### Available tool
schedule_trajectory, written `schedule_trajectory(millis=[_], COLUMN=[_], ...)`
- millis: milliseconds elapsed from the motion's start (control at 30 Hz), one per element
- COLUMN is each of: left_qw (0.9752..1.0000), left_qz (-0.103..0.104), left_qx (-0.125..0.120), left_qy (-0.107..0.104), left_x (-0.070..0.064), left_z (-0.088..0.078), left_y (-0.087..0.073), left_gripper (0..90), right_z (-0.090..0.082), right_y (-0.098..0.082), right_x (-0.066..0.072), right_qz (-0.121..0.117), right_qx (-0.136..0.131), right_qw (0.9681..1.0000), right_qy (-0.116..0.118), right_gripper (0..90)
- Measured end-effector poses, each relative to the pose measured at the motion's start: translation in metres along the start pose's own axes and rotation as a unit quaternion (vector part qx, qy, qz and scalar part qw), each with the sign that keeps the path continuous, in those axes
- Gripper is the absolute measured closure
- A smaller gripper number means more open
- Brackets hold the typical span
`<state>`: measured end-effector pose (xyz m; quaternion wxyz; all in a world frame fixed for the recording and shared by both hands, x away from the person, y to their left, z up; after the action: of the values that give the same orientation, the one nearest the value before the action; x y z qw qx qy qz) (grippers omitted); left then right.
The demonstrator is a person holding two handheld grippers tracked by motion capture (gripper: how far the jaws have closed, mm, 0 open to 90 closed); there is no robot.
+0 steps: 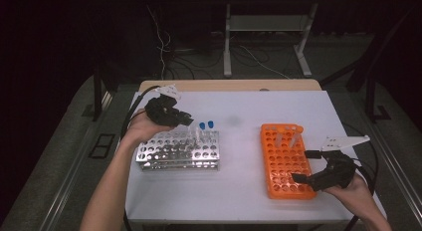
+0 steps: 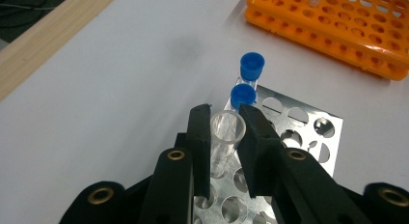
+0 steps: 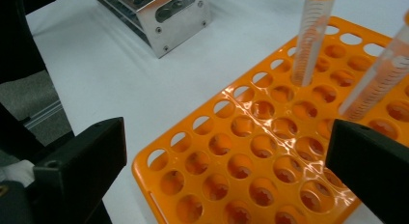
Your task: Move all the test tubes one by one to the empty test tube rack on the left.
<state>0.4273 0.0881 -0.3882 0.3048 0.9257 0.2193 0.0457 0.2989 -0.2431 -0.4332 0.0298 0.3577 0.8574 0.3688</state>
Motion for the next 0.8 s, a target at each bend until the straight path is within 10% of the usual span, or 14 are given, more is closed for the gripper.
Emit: schedule_trajectory(millis=[533, 800], left_qw=[0.9998, 0.9989], left_qz=[-0.008, -0.034], left_qx=[0.001, -0.015], left_qy=[-0.016, -0.028], left_x=[-0.003, -0.010], left_z=[0.013, 0.005], left_y=[-0.012, -0.012], left_gripper=[73.3, 56.0], right_z=[-0.002, 0.004], right_y=[0.006, 0.007], right_x=[-0.029, -0.040], right_qz=[0.022, 0.029], right_qx=[0.001, 0.012], right_qw=[0.9996, 0.9991], right_qy=[-0.020, -0.028], right_gripper=[0.2, 0.3])
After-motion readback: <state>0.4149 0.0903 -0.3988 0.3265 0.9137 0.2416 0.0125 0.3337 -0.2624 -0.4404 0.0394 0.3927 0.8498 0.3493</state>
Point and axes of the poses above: each handheld gripper's, and its own axes: z roughly forward along the jaws, y roughly out of its top, x roughly to its left, the point moved 10 cm from there along z, roughly forward along the jaws, and after that the axes turned 8 degrees about x, right-handed, at the moved point
